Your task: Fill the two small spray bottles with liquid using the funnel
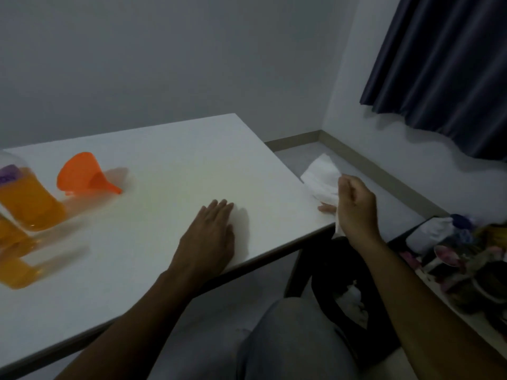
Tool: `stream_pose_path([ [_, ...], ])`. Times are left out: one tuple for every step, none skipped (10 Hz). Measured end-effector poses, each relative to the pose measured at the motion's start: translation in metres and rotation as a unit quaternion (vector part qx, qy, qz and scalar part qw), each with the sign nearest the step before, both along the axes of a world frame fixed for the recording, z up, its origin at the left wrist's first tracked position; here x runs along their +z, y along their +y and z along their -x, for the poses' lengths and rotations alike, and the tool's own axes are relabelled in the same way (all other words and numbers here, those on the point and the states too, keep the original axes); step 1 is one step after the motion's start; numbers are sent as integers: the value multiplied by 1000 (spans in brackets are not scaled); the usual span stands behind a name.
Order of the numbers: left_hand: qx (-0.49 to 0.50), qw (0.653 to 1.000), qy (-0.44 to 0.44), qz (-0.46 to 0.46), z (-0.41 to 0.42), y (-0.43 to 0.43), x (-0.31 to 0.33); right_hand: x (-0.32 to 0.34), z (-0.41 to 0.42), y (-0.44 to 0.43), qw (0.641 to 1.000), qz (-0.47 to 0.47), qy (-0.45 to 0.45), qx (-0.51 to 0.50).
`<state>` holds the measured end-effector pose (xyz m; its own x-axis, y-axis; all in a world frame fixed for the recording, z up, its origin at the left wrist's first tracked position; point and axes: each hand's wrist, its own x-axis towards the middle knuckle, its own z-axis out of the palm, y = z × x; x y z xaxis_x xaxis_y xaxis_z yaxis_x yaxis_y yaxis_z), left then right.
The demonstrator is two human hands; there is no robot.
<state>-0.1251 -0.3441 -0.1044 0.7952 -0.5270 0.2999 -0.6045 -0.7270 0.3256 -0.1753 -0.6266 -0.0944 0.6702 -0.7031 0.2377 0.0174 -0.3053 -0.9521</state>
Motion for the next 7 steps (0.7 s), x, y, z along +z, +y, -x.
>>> stream_pose_path([
  [-44, 999, 15, -4, -1, -33, -10, -27, 28, -50, 991, -31, -34, -123],
  [-59, 998, 15, -27, -2, -43, -20, -60, 42, -73, 984, -28, 15, -174],
  [-70, 996, -1, -53, -5, -43, -27, -125, 57, -93, 968, 11, 151, -198],
  [-78, 995, -3, -62, -5, -43, -26, -162, 65, -93, 949, 31, 249, -188],
  [-77, 994, 10, -72, -6, -45, -27, -219, 73, -96, 913, -6, 399, -91],
  [-80, 994, 8, -69, -7, -46, -27, -250, 77, -98, 889, -30, 457, -16],
  [-78, 995, 8, -67, -8, -45, -28, -246, 76, -86, 898, -29, 433, -79],
])
